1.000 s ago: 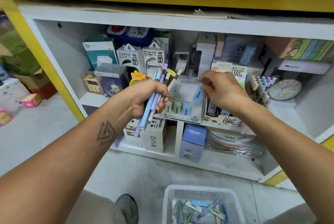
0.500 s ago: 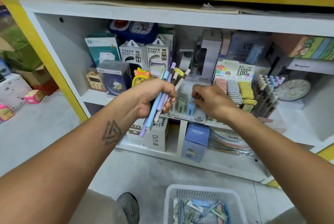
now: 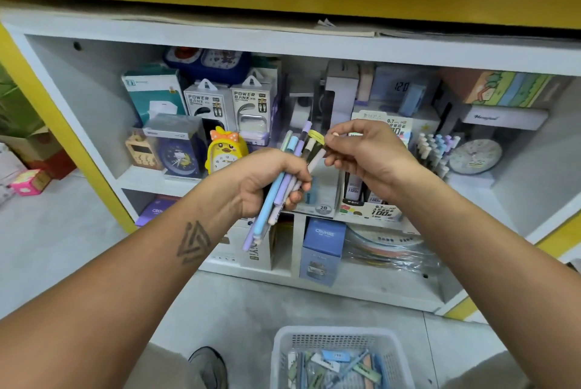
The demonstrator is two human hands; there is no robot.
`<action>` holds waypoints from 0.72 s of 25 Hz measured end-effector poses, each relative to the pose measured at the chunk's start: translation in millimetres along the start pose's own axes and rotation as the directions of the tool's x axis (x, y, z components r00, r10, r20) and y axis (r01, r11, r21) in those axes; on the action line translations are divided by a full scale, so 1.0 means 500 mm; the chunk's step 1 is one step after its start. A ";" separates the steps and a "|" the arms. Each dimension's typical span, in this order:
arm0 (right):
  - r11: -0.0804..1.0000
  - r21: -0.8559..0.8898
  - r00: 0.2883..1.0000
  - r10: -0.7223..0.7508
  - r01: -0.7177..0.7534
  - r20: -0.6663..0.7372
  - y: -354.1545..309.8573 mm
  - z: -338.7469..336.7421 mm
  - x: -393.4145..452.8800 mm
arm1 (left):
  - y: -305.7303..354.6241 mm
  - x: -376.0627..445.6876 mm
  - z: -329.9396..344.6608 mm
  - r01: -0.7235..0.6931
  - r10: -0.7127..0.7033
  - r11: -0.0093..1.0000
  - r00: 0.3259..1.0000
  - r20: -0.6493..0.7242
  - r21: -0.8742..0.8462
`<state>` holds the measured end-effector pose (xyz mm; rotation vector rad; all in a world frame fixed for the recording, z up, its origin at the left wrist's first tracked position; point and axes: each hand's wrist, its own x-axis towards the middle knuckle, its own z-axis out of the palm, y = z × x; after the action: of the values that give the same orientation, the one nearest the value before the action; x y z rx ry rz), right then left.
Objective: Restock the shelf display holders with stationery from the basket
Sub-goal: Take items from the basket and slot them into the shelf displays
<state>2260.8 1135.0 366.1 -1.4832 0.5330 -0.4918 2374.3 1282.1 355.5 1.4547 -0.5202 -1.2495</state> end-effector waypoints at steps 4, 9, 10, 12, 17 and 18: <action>0.997 -0.002 0.967 -0.075 0.077 -0.242 -0.027 -0.074 -0.007 | 0.007 0.019 0.051 0.003 0.002 0.998 0.996 0.084 -0.068; 0.954 -0.230 0.870 -0.272 0.190 -0.411 -0.066 -0.240 -0.037 | 0.012 0.052 0.132 0.011 0.002 0.996 0.988 0.157 -0.085; 0.941 -0.278 0.865 -0.297 0.194 -0.404 -0.067 -0.266 -0.049 | 0.013 0.058 0.149 0.020 -0.004 0.996 0.985 0.172 -0.090; 0.909 -0.358 0.862 -0.346 0.211 -0.370 -0.064 -0.298 -0.070 | 0.015 0.069 0.176 0.028 -0.010 0.995 0.982 0.187 -0.094; 0.846 -0.444 0.850 -0.445 0.296 -0.282 -0.059 -0.323 -0.091 | 0.021 0.100 0.234 0.008 0.013 0.992 0.987 0.162 -0.128; 0.803 -0.522 0.857 -0.459 0.288 -0.233 -0.055 -0.320 -0.089 | 0.019 0.105 0.240 0.007 0.013 0.991 0.988 0.156 -0.131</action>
<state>2128.2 1034.6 392.8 -2.0066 0.6670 -1.0167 2288.9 1182.3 360.8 1.2521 -0.5341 -1.3771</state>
